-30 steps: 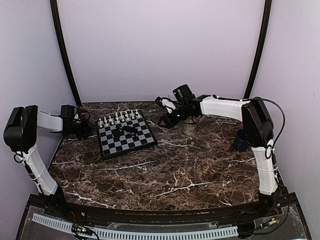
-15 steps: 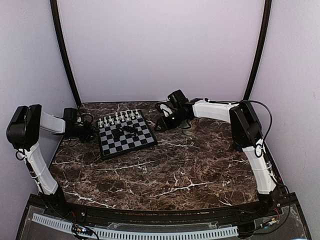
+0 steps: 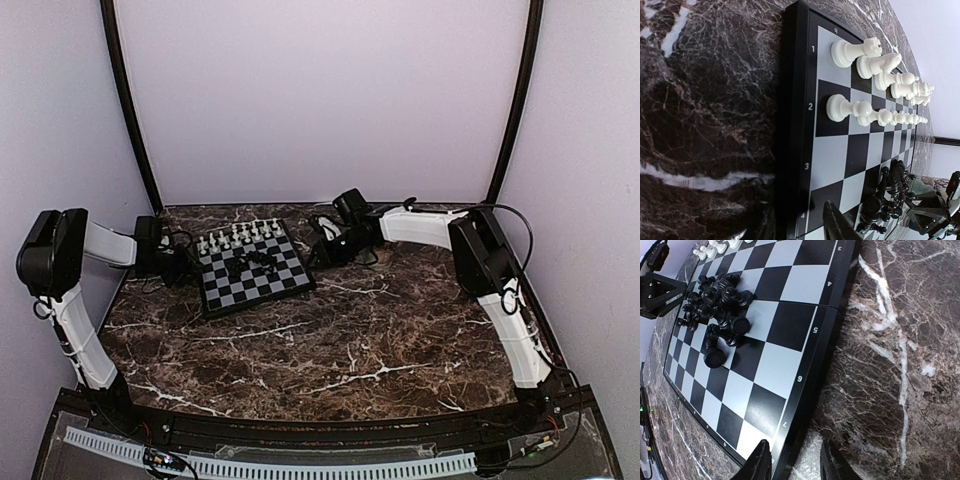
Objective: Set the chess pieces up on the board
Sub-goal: Move the chessboard to the center of the board.
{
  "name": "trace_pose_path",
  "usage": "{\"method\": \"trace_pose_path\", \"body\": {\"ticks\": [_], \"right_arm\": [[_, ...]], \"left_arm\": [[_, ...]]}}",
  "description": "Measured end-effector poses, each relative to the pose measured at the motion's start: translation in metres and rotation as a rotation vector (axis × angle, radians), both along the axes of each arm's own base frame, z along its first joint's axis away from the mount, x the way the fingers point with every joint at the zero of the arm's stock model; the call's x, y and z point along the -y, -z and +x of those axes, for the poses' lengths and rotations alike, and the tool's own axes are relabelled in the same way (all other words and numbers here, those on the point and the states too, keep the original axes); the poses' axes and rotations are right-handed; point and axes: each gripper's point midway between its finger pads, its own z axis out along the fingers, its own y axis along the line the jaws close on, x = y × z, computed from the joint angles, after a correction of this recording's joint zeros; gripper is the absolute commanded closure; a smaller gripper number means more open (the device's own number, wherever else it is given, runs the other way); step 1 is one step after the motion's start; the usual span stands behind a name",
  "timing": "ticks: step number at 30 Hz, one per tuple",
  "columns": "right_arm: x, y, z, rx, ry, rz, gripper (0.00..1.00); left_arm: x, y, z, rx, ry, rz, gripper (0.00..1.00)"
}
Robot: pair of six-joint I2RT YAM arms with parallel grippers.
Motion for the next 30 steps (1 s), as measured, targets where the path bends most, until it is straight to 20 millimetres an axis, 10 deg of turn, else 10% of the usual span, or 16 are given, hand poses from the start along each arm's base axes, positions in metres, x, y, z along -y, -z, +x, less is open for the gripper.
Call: {"method": "trace_pose_path", "body": {"ticks": [12,30], "right_arm": [[-0.003,0.009,-0.004,-0.017,-0.012,0.01,0.9],[0.016,0.009,-0.025,-0.011,-0.073,-0.012,0.94]], "left_arm": [[0.01,0.004,0.0,-0.002,0.016,0.036,0.76],[0.027,0.001,-0.022,0.063,-0.021,0.113,0.91]]}}
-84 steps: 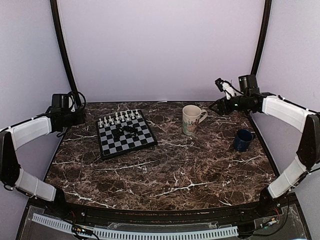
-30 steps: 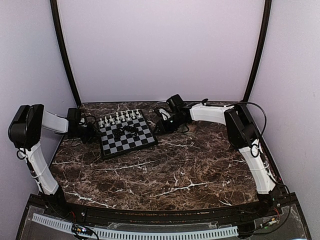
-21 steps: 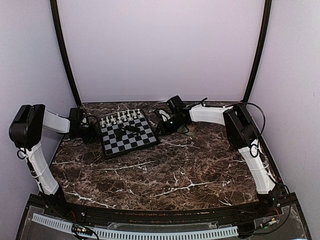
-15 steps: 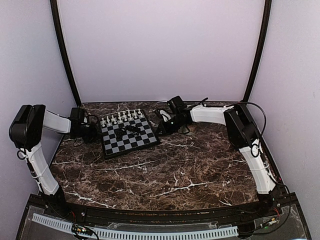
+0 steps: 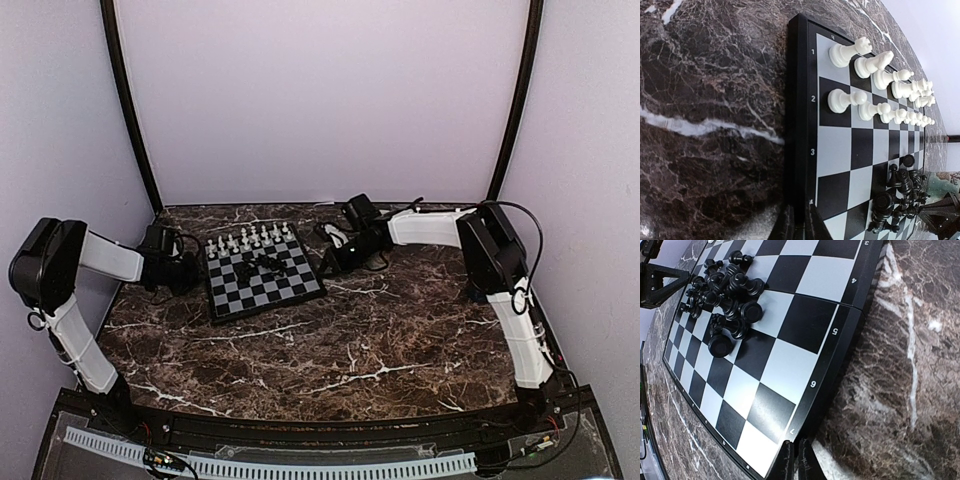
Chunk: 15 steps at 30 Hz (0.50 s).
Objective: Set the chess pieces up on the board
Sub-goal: Move the chessboard to the center of the board.
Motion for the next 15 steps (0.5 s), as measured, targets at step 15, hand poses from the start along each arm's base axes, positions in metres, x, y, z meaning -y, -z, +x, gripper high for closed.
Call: {"method": "trace_pose_path", "body": {"ticks": [15], "right_arm": [[0.03,0.004,-0.064,-0.087,-0.084,-0.045,0.96]], "left_arm": [[0.028,0.0,-0.047,0.003,0.104,0.036,0.91]]}}
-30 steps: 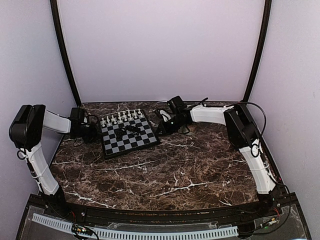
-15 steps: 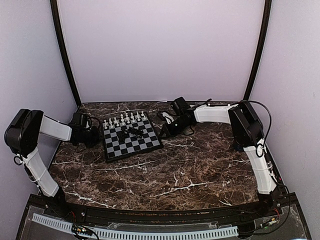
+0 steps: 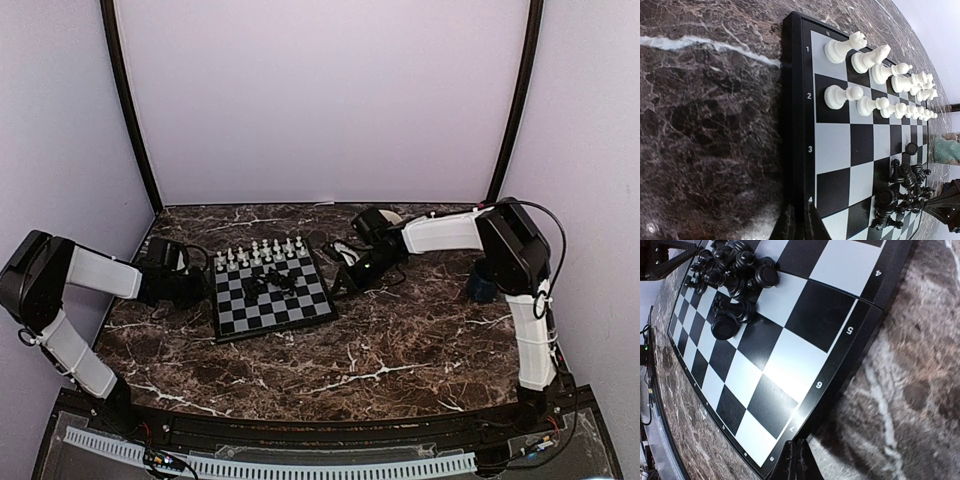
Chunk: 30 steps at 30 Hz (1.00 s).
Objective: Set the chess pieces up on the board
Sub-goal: Move the chessboard to the center of the board.
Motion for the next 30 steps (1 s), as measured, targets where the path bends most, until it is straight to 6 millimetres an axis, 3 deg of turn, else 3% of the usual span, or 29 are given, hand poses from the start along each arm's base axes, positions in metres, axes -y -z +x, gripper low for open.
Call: {"method": "trace_pose_path", "body": {"ticks": [15,22,30], "right_arm": [[0.032,0.004,-0.087,-0.112,-0.116,-0.081,0.96],[0.049,0.007,-0.11,-0.152,-0.164,-0.109,0.95],[0.057,0.006,-0.119,-0.145,-0.196,-0.111,0.94]], "left_arm": [[0.034,0.0,-0.044,0.019,0.122,0.038,0.91],[0.051,0.0,-0.067,0.02,0.168,0.067,0.92],[0.055,-0.001,-0.087,0.011,0.18,0.074,0.89]]}}
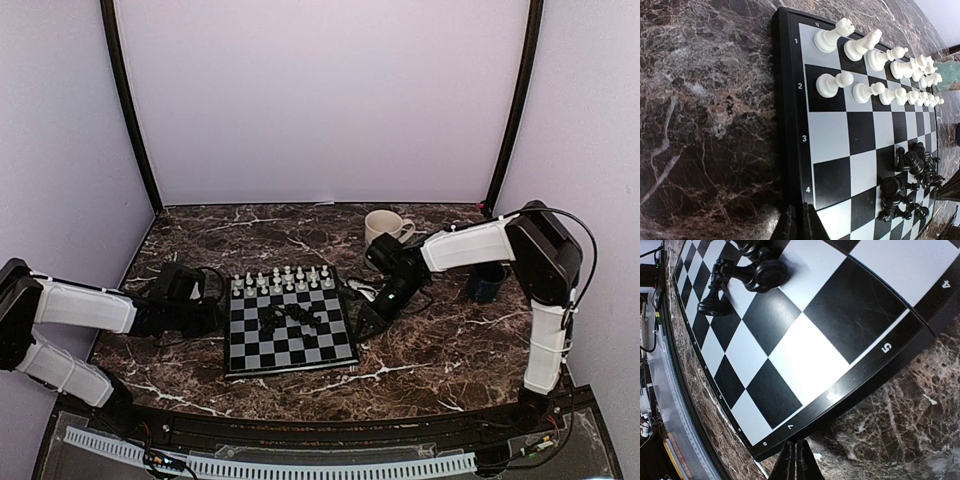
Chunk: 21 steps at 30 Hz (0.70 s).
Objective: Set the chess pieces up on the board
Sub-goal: Move the chessboard to the center of the board.
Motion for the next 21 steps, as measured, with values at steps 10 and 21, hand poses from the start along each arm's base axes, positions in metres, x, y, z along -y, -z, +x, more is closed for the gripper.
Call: {"method": "trace_pose_path", "body": {"ticks": [10,21], "right_arm": [[0.041,-0.007,0.027,0.136,0.041,-0.078,0.79],[0.059,-0.106,0.084,0.51,0.075,0.137,0.75]], "left_arm": [[0.017,-0.052,-0.016,0.047,0.165,0.027,0.59],[0.039,-0.112,0.022,0.156,0.276,0.102,0.66]]}}
